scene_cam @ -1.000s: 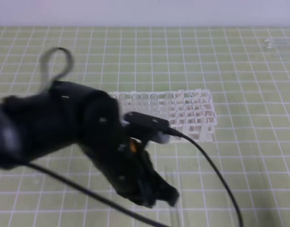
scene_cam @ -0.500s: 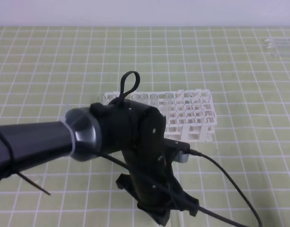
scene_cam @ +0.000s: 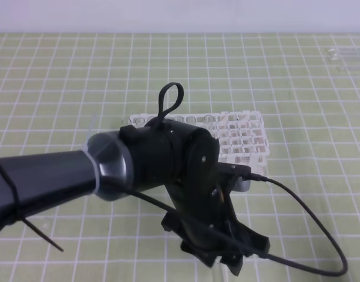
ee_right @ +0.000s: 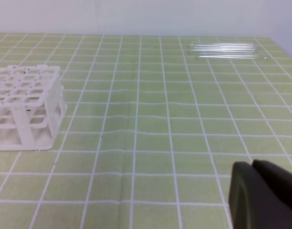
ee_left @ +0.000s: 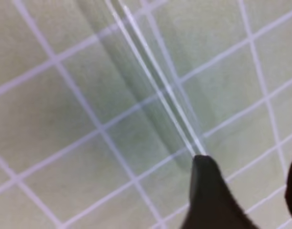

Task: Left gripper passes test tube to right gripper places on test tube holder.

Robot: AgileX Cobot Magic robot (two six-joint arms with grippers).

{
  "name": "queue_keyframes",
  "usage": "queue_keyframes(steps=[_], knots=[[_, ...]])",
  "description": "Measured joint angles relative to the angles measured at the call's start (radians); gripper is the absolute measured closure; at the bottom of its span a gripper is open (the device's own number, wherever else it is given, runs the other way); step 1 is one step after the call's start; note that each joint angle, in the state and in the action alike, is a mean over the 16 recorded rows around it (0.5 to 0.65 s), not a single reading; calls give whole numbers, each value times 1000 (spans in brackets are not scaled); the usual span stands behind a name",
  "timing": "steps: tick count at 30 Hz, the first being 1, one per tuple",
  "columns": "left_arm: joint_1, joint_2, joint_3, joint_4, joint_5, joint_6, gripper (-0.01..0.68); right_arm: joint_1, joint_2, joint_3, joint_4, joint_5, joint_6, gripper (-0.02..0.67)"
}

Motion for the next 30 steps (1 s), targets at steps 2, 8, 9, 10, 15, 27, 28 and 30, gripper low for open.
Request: queue_keyframes(steps=[2, 8, 9, 10, 15, 27, 28, 30], knots=[[-5, 3, 0, 11, 3, -22, 642, 0, 0, 0, 0, 0, 0, 651], [-16, 31, 0, 47, 15, -89, 632, 0, 0, 0, 0, 0, 0, 651], [-18, 36, 0, 51, 17, -101, 631, 0, 0, 0, 0, 0, 0, 651], [-20, 41, 0, 54, 17, -112, 631, 0, 0, 0, 0, 0, 0, 651], [-30, 73, -1, 48, 12, -144, 630, 0, 0, 0, 0, 0, 0, 651], [-40, 118, -2, 36, 3, -183, 640, 0, 0, 0, 0, 0, 0, 651], [-40, 119, -2, 36, 4, -183, 642, 0, 0, 0, 0, 0, 0, 651], [-40, 121, -2, 36, 5, -182, 647, 0, 0, 0, 0, 0, 0, 651]])
